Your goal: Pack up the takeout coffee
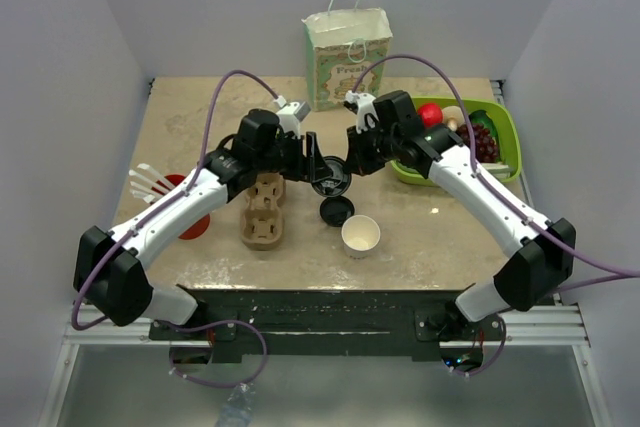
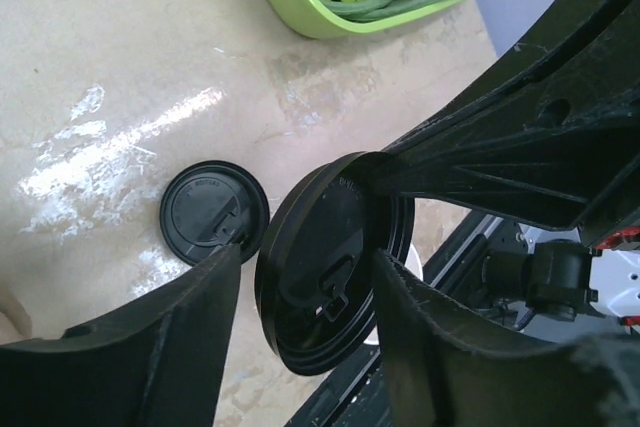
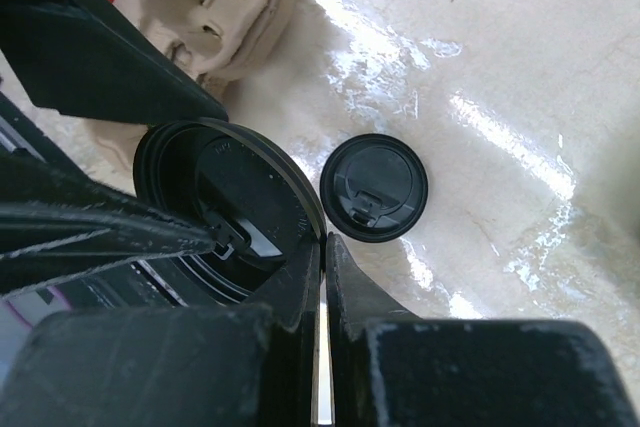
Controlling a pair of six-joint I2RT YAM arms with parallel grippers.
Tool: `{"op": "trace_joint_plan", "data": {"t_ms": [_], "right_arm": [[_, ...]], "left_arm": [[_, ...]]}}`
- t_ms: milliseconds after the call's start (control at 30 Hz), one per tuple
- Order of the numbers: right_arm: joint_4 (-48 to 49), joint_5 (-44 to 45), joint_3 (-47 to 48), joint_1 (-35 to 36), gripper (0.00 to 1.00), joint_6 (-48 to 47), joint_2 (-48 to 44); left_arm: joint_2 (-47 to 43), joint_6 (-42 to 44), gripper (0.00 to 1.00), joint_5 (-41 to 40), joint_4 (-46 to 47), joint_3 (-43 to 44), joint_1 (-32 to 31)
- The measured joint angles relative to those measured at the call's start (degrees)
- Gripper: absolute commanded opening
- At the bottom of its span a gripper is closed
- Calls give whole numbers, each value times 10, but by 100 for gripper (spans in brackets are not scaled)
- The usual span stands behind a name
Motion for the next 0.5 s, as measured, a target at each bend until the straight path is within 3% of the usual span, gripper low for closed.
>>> {"op": "trace_joint_plan", "data": {"t_ms": [500], "right_arm": [[3, -16, -6, 0, 2, -17, -56]], "left_arm": [[-28, -17, 15, 60, 33, -16, 0]]}}
